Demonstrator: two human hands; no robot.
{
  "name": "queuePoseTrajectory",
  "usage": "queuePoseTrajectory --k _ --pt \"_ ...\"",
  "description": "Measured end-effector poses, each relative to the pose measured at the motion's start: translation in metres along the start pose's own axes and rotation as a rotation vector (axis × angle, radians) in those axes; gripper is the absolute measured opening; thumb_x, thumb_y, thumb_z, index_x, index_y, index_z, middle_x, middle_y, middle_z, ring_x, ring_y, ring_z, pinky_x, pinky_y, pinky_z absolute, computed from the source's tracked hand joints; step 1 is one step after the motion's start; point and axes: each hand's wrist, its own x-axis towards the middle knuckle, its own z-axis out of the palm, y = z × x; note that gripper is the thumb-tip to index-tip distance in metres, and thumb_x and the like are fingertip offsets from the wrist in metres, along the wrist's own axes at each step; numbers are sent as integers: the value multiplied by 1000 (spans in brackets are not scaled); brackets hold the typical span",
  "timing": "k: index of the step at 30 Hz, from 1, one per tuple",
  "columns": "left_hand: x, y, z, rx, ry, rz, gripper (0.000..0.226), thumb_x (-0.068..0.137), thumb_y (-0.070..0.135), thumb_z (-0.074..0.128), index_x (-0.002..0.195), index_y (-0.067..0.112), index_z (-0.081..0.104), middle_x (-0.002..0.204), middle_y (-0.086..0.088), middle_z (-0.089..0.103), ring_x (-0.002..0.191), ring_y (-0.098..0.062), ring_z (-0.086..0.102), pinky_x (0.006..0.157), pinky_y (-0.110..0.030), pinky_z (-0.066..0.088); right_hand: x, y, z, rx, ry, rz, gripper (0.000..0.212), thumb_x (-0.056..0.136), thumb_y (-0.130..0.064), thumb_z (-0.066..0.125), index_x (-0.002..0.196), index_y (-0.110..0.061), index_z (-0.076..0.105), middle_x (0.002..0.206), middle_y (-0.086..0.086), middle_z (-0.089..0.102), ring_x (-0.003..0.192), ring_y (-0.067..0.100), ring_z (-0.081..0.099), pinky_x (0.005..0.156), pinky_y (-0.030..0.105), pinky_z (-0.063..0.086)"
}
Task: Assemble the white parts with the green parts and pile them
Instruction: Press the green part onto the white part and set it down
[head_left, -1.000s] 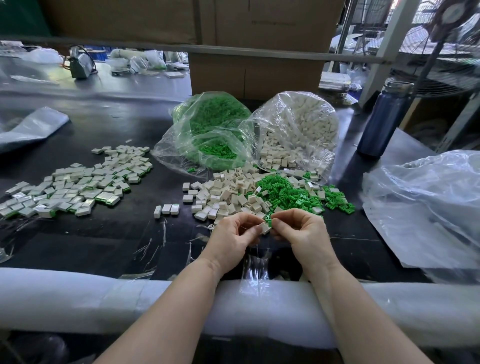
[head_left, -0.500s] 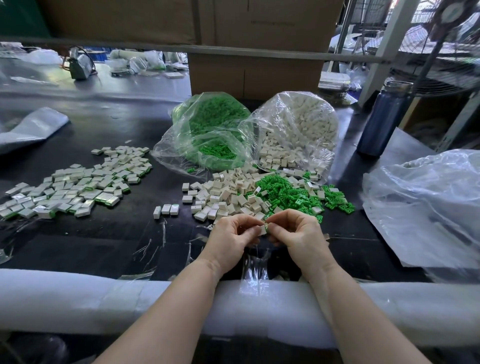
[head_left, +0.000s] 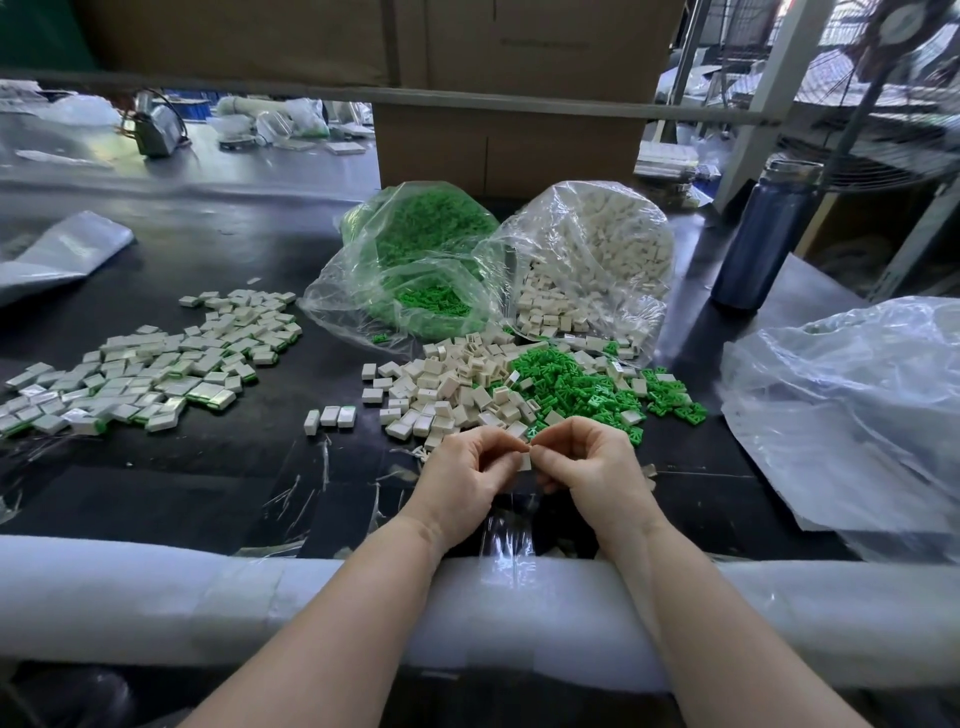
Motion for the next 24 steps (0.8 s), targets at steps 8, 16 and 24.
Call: queuePoseTrajectory --k 8,16,24 --pt "2 -4 -1 -55 2 7 4 88 9 60 91 9 63 83 -14 67 74 -21 64 74 -27 56 0 0 -3 164 6 43 7 83 0 64 79 -3 67 61 6 68 55 11 63 52 19 52" --pt "2 -3 -1 -21 7 -48 16 92 14 54 78 15 62 63 1 59 58 -9 53 59 -18 47 0 2 0 70 -20 60 13 86 -2 62 74 -5 64 54 0 65 48 7 61 47 16 49" --pt "1 -2 -2 107 -26 -47 13 92 16 55 82 14 63 64 3 58 59 -11 52 67 -28 47 -1 1 0 -17 -61 60 17 87 0 60 71 -5 62 54 2 61 44 6 56 45 16 46"
